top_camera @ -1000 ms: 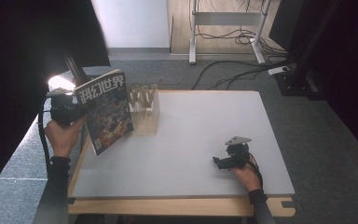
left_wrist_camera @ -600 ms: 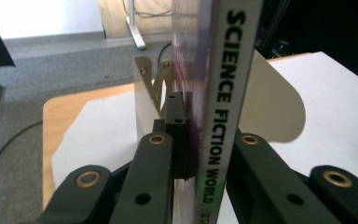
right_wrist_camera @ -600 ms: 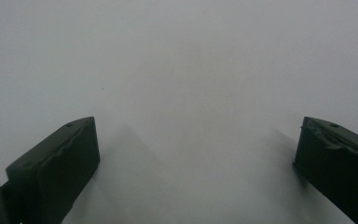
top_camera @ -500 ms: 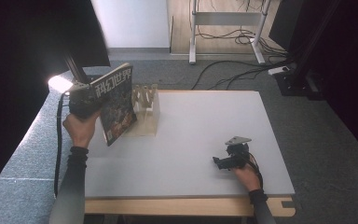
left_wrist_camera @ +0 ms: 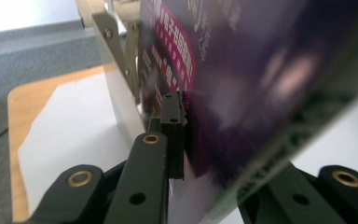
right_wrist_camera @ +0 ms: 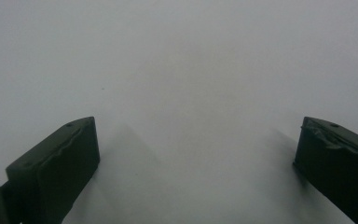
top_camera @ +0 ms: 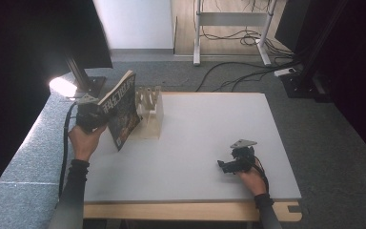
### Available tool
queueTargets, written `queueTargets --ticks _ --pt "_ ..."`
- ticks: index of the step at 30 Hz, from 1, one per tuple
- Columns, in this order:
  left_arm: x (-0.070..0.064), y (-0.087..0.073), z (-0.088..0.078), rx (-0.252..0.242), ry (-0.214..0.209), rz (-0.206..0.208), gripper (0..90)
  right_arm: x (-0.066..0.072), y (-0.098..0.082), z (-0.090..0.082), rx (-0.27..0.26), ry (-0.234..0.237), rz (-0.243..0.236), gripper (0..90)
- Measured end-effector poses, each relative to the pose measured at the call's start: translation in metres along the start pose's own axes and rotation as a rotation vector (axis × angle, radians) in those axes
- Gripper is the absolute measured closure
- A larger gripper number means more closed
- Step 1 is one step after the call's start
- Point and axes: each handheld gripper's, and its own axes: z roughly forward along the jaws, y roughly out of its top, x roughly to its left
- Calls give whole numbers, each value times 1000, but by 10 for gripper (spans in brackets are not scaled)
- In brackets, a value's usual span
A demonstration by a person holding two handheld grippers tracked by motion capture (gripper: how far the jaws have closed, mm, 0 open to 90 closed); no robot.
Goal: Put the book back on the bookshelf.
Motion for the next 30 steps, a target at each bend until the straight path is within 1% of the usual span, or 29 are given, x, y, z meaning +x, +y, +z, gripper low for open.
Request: queueTargets --ticks 1,2,3,4,5,6,7,8,10,11,12,13,15,16,17,18,23,25,26,27,30 --pt "1 0 0 5 -6 -3 783 0 0 0 0 0 0 0" --pt "0 0 -1 2 1 2 796 0 0 0 0 0 0 0" --pt "0 0 0 -13 19 4 817 0 0 0 0 0 0 0" --pt "0 -1 0 -33 20 -6 825 0 0 0 0 0 0 0" --pt "2 -2 1 -72 6 -34 828 0 0 0 0 0 0 0" --pt "4 -3 3 -100 -6 -58 829 0 0 0 0 1 0 0" --pt "5 -3 5 -115 -9 -72 830 0 0 0 0 0 -1 0" --pt "7 -5 8 -134 -2 -83 830 0 0 0 1 1 2 0" --pt "9 -7 13 -151 13 -91 830 0 0 0 1 2 0 0" --pt "12 -9 15 -167 18 -102 829 0 0 0 1 2 1 0" --pt "14 -10 15 -173 17 -122 828 0 0 0 1 2 0 0" --pt "16 -10 15 -172 17 -128 827 0 0 0 1 2 1 0" --pt "18 -11 14 -162 19 -122 817 0 0 0 1 2 0 0" --pt "19 -11 13 -161 12 -125 806 0 0 0 1 2 0 0" --pt "20 -12 13 -158 -8 -131 779 0 0 0 0 1 1 0" --pt "21 -12 12 -158 -15 -129 726 0 0 0 1 1 1 0" --pt "22 -10 8 -154 -7 -104 493 0 0 0 1 0 0 0" --pt "22 -10 5 -153 13 -86 415 0 0 0 1 0 1 0" --pt "22 -11 3 -162 23 -72 377 0 0 0 1 0 0 0" --pt "22 -11 1 -165 25 -70 335 0 0 0 1 -1 -1 0" --pt "21 -13 -4 -176 6 -62 248 0 0 0 2 -1 0 0"
